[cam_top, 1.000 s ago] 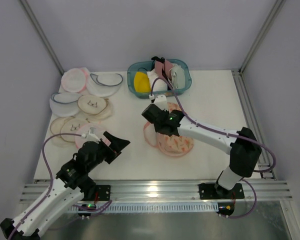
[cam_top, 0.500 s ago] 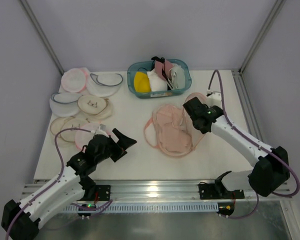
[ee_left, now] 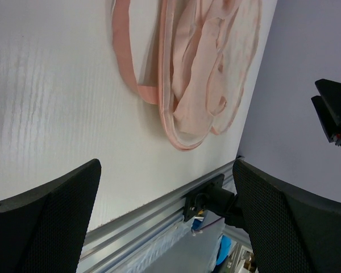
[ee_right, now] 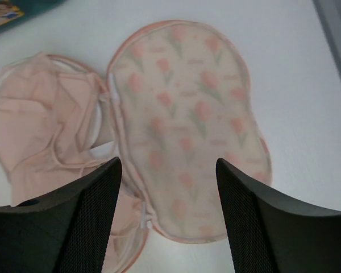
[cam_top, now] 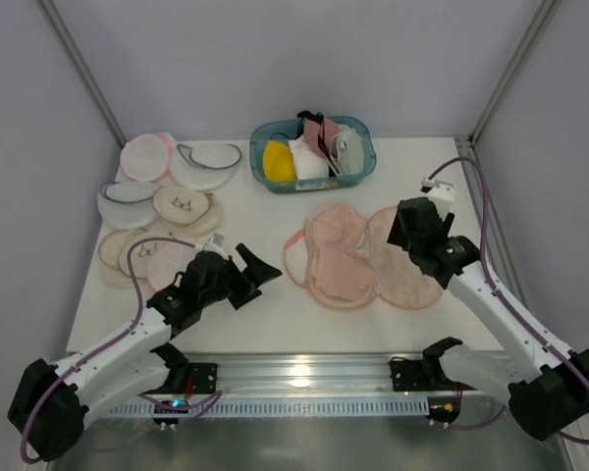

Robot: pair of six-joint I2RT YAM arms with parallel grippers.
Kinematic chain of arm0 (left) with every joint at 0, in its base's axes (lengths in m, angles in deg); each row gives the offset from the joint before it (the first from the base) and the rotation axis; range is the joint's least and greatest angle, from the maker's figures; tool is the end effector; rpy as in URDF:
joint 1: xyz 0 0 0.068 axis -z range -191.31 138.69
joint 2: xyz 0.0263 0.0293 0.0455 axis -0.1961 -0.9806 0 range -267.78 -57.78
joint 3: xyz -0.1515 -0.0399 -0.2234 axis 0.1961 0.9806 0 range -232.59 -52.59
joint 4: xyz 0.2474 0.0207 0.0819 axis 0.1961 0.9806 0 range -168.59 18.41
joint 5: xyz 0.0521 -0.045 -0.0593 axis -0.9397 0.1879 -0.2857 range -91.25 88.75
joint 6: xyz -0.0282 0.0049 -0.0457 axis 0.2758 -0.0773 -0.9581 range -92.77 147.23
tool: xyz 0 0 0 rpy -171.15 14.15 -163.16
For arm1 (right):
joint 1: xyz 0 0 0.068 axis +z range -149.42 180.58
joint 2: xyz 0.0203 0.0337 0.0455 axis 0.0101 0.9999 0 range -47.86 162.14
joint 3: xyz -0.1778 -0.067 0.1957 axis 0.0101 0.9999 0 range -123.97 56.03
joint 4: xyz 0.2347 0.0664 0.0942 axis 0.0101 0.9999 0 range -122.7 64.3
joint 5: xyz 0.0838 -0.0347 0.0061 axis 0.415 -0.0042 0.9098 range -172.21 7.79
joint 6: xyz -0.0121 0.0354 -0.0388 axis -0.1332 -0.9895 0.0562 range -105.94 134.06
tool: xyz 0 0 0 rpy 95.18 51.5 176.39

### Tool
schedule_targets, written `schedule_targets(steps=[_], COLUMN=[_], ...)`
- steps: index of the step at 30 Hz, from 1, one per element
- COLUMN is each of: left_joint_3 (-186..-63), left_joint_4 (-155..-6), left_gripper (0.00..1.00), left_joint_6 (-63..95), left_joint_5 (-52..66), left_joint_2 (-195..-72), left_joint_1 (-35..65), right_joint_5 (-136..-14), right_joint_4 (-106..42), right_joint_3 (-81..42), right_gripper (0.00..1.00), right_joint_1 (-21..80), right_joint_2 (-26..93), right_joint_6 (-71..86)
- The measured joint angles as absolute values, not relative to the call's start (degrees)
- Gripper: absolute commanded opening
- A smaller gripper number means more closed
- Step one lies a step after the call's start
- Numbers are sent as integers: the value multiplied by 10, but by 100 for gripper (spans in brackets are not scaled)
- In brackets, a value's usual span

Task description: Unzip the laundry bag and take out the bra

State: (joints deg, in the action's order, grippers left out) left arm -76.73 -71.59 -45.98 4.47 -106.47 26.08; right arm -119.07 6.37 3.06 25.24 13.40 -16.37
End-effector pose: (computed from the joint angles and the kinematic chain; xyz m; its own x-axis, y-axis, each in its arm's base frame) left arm 0.1462 -0.1162 0.2073 -0.7631 -0.6158 -0.1963 -0.2040 0.5177 -0.8309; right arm 0.2030 0.0698 0.2935 -0.5584 0.1896 -0.8076 0.3691 0.9286 -0.0372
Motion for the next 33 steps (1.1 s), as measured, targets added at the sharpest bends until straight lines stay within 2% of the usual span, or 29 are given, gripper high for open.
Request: schedule_targets(steps=[5,14,21,28,33], left_joint_3=[-767,-767,-764,-757,-755], left_joint_4=[-729,-726,-717,-710,-710], left_gripper=[100,99,99,99,99], left_joint_6=[-458,-458,-458,-458,-458], left_joint_5=[51,52,44,43,43], left_joint_2=[-1073,-1031,-996,-998,-1004], left_joint_1=[261,261,261,261,261], right_joint_5=[-1016,-713,-599,-496,-430], right_joint_4=[-40,-276,-386,-502,-575], right_joint_3=[57,139,145,146,162], right_gripper=[71,68,66,52,40], right_joint_1=[252,208,190,180,178], right_joint_2=[127,353,445,513,520], right_joint_6=[-120,-126,-134,-161,-187])
